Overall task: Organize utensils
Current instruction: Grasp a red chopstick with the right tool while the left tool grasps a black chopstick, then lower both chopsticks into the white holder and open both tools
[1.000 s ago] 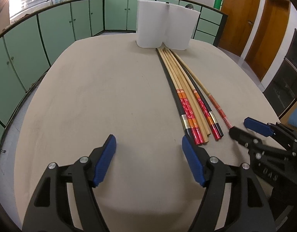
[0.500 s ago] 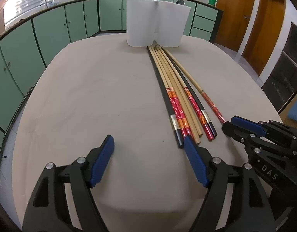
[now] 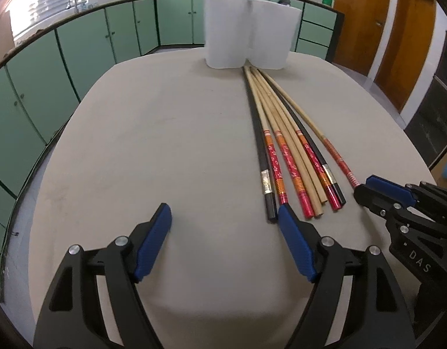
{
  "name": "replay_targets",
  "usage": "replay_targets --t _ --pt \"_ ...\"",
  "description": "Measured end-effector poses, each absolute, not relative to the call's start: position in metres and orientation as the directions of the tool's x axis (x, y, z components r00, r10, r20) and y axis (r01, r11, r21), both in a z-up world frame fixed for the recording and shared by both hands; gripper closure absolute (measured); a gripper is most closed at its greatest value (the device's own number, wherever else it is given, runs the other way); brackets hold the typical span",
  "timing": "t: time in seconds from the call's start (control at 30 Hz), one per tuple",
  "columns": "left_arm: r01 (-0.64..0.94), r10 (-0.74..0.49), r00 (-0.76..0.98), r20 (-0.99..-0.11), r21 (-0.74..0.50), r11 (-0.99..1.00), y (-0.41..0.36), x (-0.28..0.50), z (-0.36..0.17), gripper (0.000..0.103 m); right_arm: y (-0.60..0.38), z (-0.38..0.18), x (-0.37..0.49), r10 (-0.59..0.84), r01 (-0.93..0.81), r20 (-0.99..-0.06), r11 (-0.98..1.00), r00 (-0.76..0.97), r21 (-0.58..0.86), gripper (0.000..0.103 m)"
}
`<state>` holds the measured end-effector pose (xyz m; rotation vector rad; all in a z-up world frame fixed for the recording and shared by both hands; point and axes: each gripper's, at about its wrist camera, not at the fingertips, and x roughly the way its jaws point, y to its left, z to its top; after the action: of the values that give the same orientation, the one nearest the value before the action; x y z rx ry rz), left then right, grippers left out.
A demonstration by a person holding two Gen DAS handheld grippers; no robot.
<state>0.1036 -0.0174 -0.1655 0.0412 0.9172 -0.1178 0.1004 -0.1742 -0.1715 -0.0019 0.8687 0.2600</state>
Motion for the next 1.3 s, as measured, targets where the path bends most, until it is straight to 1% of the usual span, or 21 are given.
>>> replay_targets --t 0.03,0.13,0.2,0.27,0.3,0.4,0.5,0.57,0.6,0.63,0.67,0.7,0.73,0.8,0.9,1.03,1.2,1.3 --pt "0.12 -0.082 0.603 -0.794 -0.011 0.993 -0.019 0.104 -0.166 0.031 -0.174 -0.172 0.101 0.226 -0.227 -0.755 0.968 0.615 0.105 0.083" --pt "0.112 -0.087 0.607 -0.79 -0.024 0.993 -0.017 0.106 -0.165 0.04 -0.174 -0.172 0.101 0.233 -0.229 -0.755 0.967 0.613 0.113 0.083" --pt "0.106 -0.092 0.609 -0.787 -0.034 0.994 -0.015 0.107 -0.164 0.048 -0.174 -0.173 0.102 0.235 -0.226 -0.754 0.967 0.613 0.117 0.084" --pt "0.102 -0.089 0.612 -0.786 -0.033 0.994 -0.012 0.106 -0.164 0.054 -0.176 -0.172 0.101 0.23 -0.219 -0.754 0.969 0.615 0.117 0.086" --pt "0.103 -0.089 0.611 -0.786 -0.033 0.994 -0.01 0.105 -0.164 0.055 -0.176 -0.172 0.101 0.228 -0.218 -0.754 0.969 0.616 0.115 0.086" --pt "0.105 -0.095 0.611 -0.786 -0.039 0.994 -0.007 0.104 -0.164 0.053 -0.174 -0.172 0.101 0.221 -0.219 -0.755 0.97 0.617 0.106 0.086" --pt "0.117 -0.095 0.609 -0.788 -0.029 0.993 -0.014 0.107 -0.165 0.043 -0.172 -0.173 0.101 0.217 -0.223 -0.756 0.97 0.618 0.096 0.085" --pt "0.123 -0.089 0.608 -0.789 -0.017 0.992 -0.019 0.11 -0.166 0.043 -0.172 -0.173 0.101 0.22 -0.225 -0.756 0.969 0.617 0.098 0.084" --pt "0.122 -0.086 0.608 -0.789 -0.014 0.992 -0.02 0.111 -0.166 0.044 -0.172 -0.173 0.101 0.222 -0.225 -0.756 0.969 0.616 0.101 0.084" --pt "0.12 -0.088 0.61 -0.788 -0.018 0.993 -0.02 0.112 -0.166 0.048 -0.172 -0.173 0.102 0.228 -0.226 -0.755 0.968 0.615 0.108 0.086" --pt "0.119 -0.094 0.612 -0.785 -0.026 0.993 -0.019 0.113 -0.166 0.057 -0.174 -0.173 0.102 0.235 -0.226 -0.754 0.967 0.613 0.118 0.086" --pt "0.119 -0.099 0.613 -0.784 -0.032 0.992 -0.018 0.113 -0.165 0.071 -0.175 -0.173 0.102 0.239 -0.225 -0.753 0.966 0.613 0.124 0.091" --pt "0.121 -0.108 0.615 -0.781 -0.042 0.992 -0.018 0.113 -0.165 0.077 -0.177 -0.173 0.102 0.25 -0.227 -0.751 0.964 0.611 0.137 0.096" --pt "0.131 -0.129 0.614 -0.779 -0.06 0.99 -0.016 0.113 -0.165 0.096 -0.18 -0.173 0.103 0.268 -0.225 -0.746 0.961 0.61 0.161 0.097" --pt "0.146 -0.155 0.611 -0.777 -0.082 0.986 -0.015 0.113 -0.164 0.097 -0.186 -0.171 0.102 0.278 -0.213 -0.736 0.96 0.617 0.184 0.097" --pt "0.153 -0.169 0.622 -0.765 -0.092 0.984 -0.012 0.109 -0.155 0.097 -0.19 -0.164 0.099 0.278 -0.223 -0.723 0.959 0.632 0.174 0.097" --pt "0.168 -0.168 0.664 -0.728 -0.074 0.983 -0.007 0.105 -0.127 0.097 -0.197 -0.142 0.097 0.28 -0.236 -0.693 0.958 0.665 0.16 0.097" --pt "0.176 -0.169 0.703 -0.691 -0.061 0.983 -0.004 0.101 -0.105 0.097 -0.2 -0.127 0.096 0.278 -0.242 -0.672 0.959 0.687 0.148 0.097"
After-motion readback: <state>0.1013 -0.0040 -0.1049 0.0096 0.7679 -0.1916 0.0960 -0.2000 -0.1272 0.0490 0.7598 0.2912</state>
